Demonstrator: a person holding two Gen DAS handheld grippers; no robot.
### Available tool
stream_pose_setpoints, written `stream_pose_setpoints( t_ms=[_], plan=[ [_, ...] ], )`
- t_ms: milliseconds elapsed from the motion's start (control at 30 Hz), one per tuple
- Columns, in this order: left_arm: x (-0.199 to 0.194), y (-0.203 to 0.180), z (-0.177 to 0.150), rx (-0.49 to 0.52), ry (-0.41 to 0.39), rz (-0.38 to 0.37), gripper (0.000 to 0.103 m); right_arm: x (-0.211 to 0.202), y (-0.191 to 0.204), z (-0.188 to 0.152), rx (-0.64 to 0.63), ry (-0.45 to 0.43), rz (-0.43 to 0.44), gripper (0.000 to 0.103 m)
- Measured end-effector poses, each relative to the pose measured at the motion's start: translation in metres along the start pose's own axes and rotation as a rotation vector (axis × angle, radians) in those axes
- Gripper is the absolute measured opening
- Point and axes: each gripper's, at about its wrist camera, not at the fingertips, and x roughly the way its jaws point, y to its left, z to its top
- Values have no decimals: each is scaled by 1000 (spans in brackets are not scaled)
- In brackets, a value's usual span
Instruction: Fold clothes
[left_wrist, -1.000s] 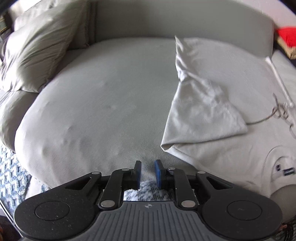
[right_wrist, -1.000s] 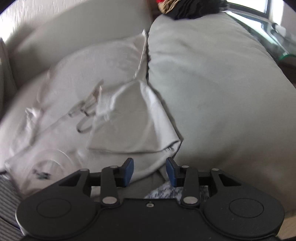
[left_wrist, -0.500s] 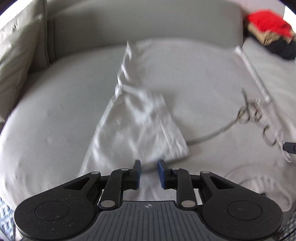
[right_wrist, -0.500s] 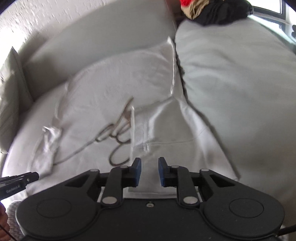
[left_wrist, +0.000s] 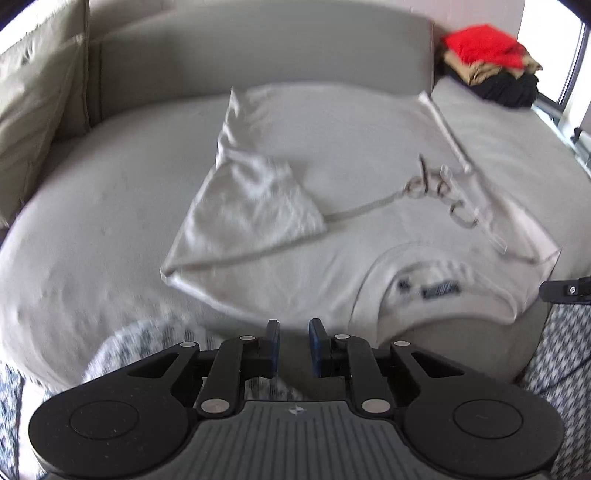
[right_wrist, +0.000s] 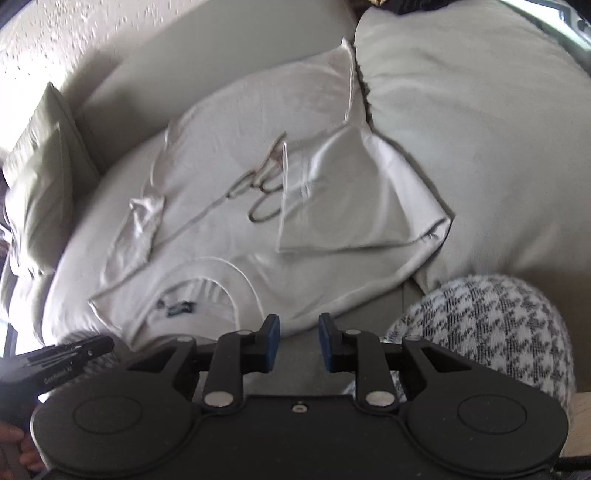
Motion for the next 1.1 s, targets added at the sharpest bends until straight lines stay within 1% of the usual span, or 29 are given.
stream_pose_setpoints(
  t_ms=[33, 133, 233, 267, 333, 367, 433, 533, 633, 700, 800, 833, 900, 967, 1067, 1100],
  plan=[
    [-3, -3, 3, 1, -17, -3, 16, 0, 4, 1, -9, -11, 7, 23],
    [7, -11, 15, 16, -14, -23, 16, 10, 18, 9, -60, -9, 6, 22],
    [28, -21, 20, 40, 37, -33, 16, 22, 27, 15, -64, 10, 5, 17],
    [34, -24, 18, 41, 59, -46, 16, 27, 29, 15, -66, 15, 4, 17],
    [40, -26, 9, 34, 69, -48, 16, 40, 29, 12, -70, 38, -24, 17],
    [39, -27, 7, 43, 62, -43, 16, 46, 27, 9, -64, 54, -29, 17],
    [36, -29, 3, 51, 56, -40, 16, 45, 25, 4, -68, 35, -21, 16],
    [31, -28, -1, 45, 62, -48, 15, 40, 26, 1, -77, 47, -21, 16],
    [27, -32, -5, 57, 76, -40, 16, 35, 27, -2, -73, 56, -27, 17],
    [23, -34, -7, 74, 110, -25, 15, 31, 29, -4, -71, 66, -36, 17],
    [22, -28, -8, 56, 198, -46, 15, 24, 30, -7, -35, 111, -18, 24],
    [20, -24, -7, 42, 197, -48, 16, 22, 29, -8, -18, 126, 2, 24],
    [11, -17, 0, 24, 160, -36, 16, 13, 32, -7, -11, 115, 28, 24],
    [-2, -9, 13, 2, 107, -30, 16, 2, 38, 0, -16, 80, 50, 26],
    [-24, 3, 35, -28, 15, -33, 17, -21, 50, 21, -28, 1, 97, 32],
    [-31, 6, 43, -34, -18, -32, 19, -30, 55, 28, -37, -29, 110, 35]
  ],
)
